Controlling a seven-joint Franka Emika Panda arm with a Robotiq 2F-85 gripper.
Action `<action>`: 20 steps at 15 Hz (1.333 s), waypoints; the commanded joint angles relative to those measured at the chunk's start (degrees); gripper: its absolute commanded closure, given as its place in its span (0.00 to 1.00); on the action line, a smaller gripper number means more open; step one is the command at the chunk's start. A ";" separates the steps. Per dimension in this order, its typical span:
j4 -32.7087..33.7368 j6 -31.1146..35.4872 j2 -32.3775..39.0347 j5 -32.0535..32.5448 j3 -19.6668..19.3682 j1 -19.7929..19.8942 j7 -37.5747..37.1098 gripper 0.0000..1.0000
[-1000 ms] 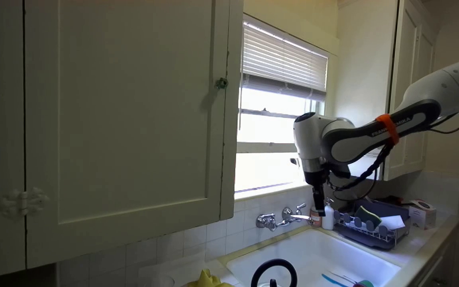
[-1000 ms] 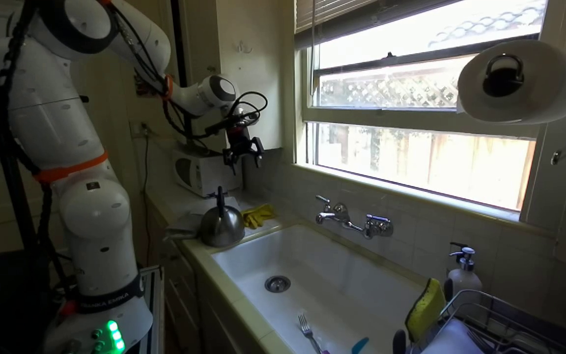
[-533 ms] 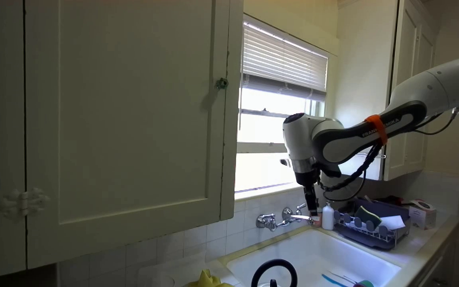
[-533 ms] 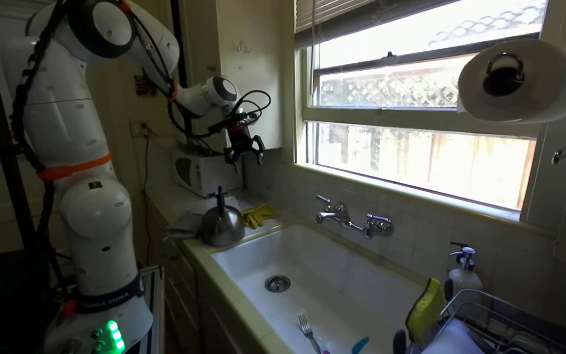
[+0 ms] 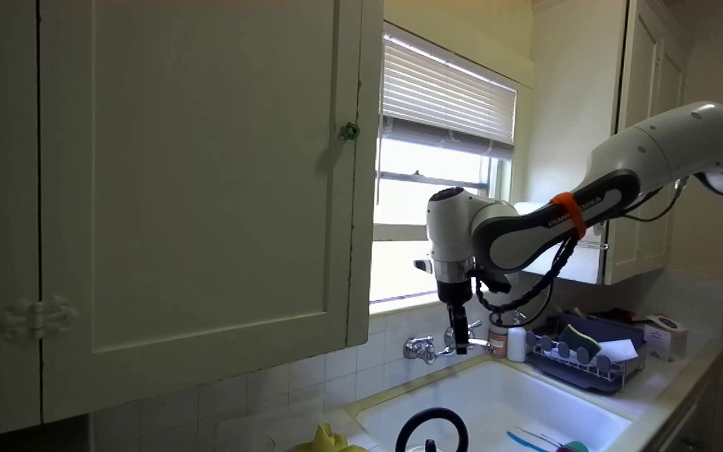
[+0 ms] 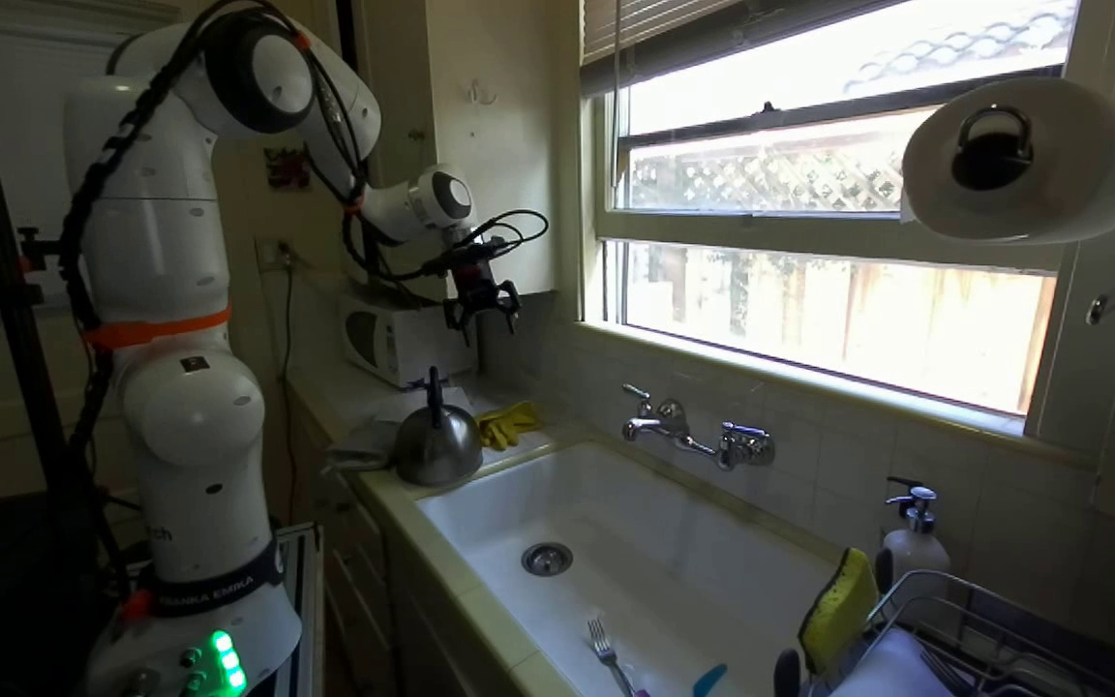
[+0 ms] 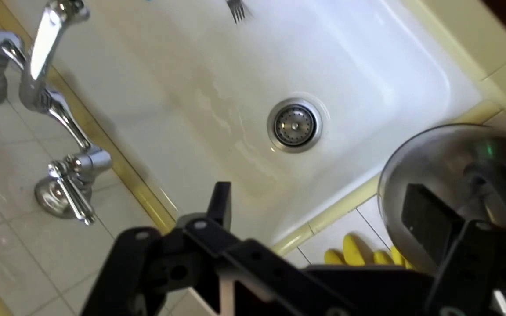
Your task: Put the teapot in the sink
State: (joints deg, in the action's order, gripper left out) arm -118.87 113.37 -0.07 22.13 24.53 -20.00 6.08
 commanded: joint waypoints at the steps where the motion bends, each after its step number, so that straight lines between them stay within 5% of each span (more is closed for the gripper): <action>1: 3.63 3.50 5.01 0.00 0.65 -2.73 2.71 0.00; 8: 0.31 16.07 6.97 -2.41 3.41 -7.05 6.46 0.00; 20: 1.21 13.33 12.33 -9.13 2.58 -6.67 13.75 0.00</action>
State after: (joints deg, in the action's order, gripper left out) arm -120.12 129.01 9.58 14.00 27.97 -27.65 15.73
